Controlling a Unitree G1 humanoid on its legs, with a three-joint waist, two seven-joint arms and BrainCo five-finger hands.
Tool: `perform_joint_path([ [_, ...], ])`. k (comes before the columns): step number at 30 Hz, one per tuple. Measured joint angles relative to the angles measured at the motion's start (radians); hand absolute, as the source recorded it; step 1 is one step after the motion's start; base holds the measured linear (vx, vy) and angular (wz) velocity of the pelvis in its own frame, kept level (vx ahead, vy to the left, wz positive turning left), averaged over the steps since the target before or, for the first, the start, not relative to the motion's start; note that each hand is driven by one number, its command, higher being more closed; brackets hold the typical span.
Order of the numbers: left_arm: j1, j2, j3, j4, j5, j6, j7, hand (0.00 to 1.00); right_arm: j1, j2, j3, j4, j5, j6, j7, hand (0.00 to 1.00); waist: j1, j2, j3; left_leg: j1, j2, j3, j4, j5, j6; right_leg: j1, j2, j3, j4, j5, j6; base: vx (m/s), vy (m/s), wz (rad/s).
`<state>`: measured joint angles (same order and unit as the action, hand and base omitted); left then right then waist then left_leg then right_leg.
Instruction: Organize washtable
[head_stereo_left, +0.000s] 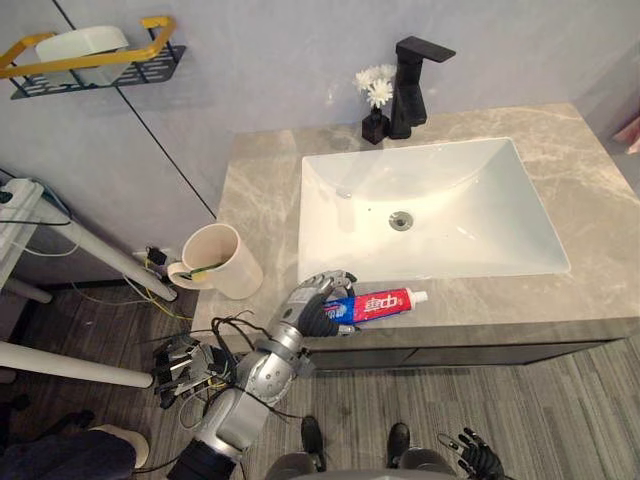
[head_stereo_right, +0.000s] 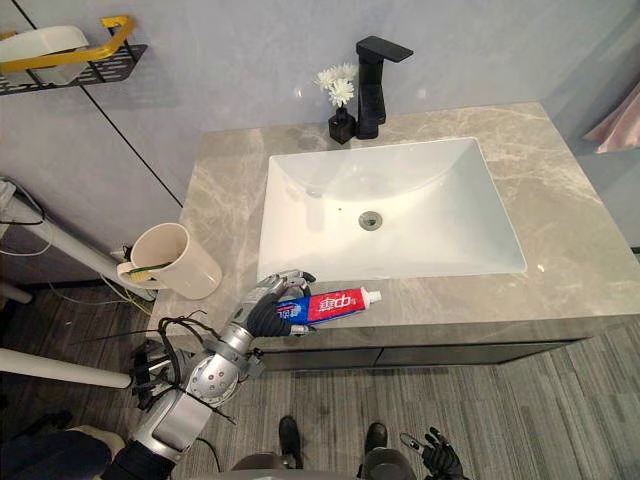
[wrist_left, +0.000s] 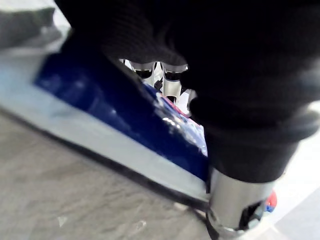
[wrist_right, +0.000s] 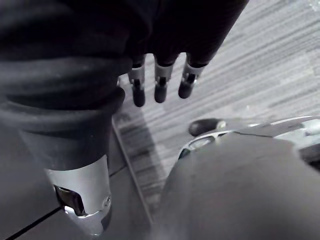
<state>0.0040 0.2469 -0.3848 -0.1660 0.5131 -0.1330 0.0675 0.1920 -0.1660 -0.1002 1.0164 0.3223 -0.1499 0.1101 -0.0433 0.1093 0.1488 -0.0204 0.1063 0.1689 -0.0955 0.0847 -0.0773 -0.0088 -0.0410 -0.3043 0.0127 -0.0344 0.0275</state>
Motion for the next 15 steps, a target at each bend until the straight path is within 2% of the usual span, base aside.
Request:
perform_joint_path([
  [4,-0.051,-0.057,0.082,-0.240,-0.088,-0.013,0.060,1.00,0.017,-0.005,0.000,0.003,0.001,0.000,0.003,0.00,0.004,0.013,-0.009,0.011,0.001,-0.004,0.000,0.000,0.000,0.001,-0.002,0.000,0.026,-0.017,0.000,0.00,0.000,0.00],
  [6,-0.085,-0.065,0.092,-0.283,-0.105,-0.031,0.074,1.00,0.018,-0.011,0.000,0.015,0.000,-0.001,0.004,0.00,0.003,0.022,-0.015,0.016,0.002,-0.005,0.000,0.000,0.000,0.003,-0.004,0.000,0.041,-0.027,-0.001,0.00,0.000,0.00],
  [10,-0.095,-0.068,0.091,-0.314,-0.110,-0.033,0.074,1.00,0.018,-0.021,0.000,0.024,-0.001,0.000,0.004,0.00,0.000,0.041,-0.028,0.017,0.007,-0.006,-0.001,0.000,0.000,0.002,0.001,-0.002,0.043,-0.031,-0.004,0.00,0.000,0.00],
  [15,-0.096,-0.070,0.091,-0.314,-0.115,-0.033,0.069,1.00,0.018,-0.021,0.001,0.032,0.000,0.000,0.004,0.00,0.000,0.041,-0.028,0.018,0.012,-0.013,-0.001,0.000,-0.001,0.003,0.004,-0.008,0.045,-0.034,-0.007,0.01,-0.002,0.02],
])
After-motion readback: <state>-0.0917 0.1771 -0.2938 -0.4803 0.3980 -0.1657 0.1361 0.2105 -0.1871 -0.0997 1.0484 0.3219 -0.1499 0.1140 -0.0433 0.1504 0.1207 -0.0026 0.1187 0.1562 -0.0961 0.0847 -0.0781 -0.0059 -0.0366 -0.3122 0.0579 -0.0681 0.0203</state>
